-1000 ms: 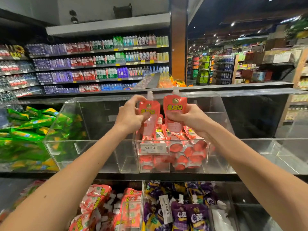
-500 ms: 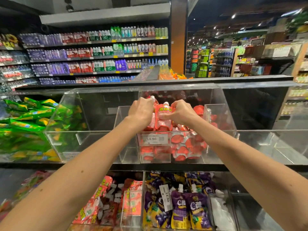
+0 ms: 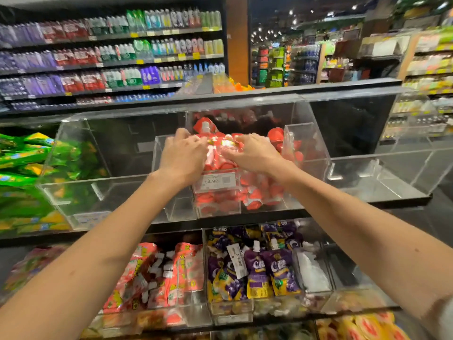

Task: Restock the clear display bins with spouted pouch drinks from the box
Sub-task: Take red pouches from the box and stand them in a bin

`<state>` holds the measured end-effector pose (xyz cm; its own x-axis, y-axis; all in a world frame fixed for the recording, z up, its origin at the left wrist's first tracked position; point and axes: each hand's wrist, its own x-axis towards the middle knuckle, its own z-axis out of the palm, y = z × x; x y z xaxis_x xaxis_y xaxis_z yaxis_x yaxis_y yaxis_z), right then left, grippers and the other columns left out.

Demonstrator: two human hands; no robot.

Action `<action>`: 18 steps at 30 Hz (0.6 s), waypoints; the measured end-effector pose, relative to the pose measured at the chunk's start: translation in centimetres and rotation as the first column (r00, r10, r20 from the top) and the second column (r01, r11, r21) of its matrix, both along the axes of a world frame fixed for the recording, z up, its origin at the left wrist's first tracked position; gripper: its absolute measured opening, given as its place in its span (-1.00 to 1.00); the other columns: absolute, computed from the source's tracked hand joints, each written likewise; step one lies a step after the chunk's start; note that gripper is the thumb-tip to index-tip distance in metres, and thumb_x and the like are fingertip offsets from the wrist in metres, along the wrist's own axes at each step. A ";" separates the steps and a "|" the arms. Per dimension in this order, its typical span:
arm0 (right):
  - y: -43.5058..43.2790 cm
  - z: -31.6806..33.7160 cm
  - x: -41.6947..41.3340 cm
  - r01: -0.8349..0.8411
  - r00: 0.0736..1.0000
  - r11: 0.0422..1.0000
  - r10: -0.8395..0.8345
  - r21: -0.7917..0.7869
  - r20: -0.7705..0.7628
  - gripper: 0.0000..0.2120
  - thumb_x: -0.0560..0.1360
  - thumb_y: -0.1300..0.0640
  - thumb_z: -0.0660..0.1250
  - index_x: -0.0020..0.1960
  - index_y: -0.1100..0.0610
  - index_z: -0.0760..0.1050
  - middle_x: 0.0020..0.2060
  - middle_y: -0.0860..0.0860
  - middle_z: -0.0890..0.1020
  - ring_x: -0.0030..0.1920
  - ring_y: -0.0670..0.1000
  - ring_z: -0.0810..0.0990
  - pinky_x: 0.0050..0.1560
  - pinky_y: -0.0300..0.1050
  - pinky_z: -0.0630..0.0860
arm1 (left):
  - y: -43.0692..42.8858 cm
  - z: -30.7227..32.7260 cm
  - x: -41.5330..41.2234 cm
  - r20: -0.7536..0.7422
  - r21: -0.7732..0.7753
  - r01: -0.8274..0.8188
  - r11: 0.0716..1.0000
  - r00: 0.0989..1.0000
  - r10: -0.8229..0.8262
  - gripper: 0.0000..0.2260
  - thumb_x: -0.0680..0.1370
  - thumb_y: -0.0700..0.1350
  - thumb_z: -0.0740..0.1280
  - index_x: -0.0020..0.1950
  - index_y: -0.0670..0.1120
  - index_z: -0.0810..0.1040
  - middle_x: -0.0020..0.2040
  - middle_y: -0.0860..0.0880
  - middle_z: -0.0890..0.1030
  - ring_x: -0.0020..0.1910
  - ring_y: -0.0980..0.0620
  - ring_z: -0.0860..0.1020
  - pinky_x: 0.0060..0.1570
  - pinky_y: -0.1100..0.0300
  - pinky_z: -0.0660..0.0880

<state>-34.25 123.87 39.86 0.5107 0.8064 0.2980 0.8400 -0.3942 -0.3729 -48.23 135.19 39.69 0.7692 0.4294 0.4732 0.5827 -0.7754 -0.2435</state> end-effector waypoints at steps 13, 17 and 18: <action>-28.3 -19.4 -5.3 0.295 0.918 0.827 -0.106 0.480 -0.381 -0.91 0.48 0.06 0.38 -0.12 0.06 0.63 -0.20 -0.14 0.60 -0.19 -0.25 0.52 -0.10 -0.38 0.43 | -23.7 -14.9 2.2 0.731 -0.408 0.709 0.575 0.631 -0.260 -0.85 0.55 -0.14 0.37 0.09 -0.03 0.64 -0.03 0.05 0.65 -0.06 -0.01 0.61 -0.02 0.03 0.55; -41.4 -25.4 -2.6 0.587 0.744 0.737 -0.330 0.335 -0.581 -0.78 0.42 -0.07 0.33 -0.14 0.05 0.66 -0.25 -0.11 0.65 -0.24 -0.20 0.55 -0.16 -0.47 0.38 | -36.3 -21.0 8.7 0.645 -0.628 0.715 0.306 0.699 -0.308 -0.80 0.49 -0.07 0.30 0.08 0.04 0.63 -0.03 0.06 0.68 -0.08 0.14 0.62 -0.03 0.19 0.55; -44.6 -26.4 -1.7 0.648 0.691 0.703 -0.380 0.294 -0.615 -0.78 0.42 -0.07 0.35 -0.13 0.05 0.67 -0.24 -0.11 0.66 -0.23 -0.23 0.56 -0.17 -0.47 0.38 | -39.6 -22.2 10.3 0.614 -0.676 0.696 0.241 0.713 -0.338 -0.79 0.47 -0.09 0.30 0.07 0.05 0.62 -0.04 0.07 0.68 -0.11 0.18 0.61 -0.04 0.24 0.54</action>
<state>-35.94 79.23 13.46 0.9710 0.1934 0.1409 0.2055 -0.3723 -0.9051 -37.97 95.62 17.50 0.8859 0.2739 0.3743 -0.1436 -0.6053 0.7830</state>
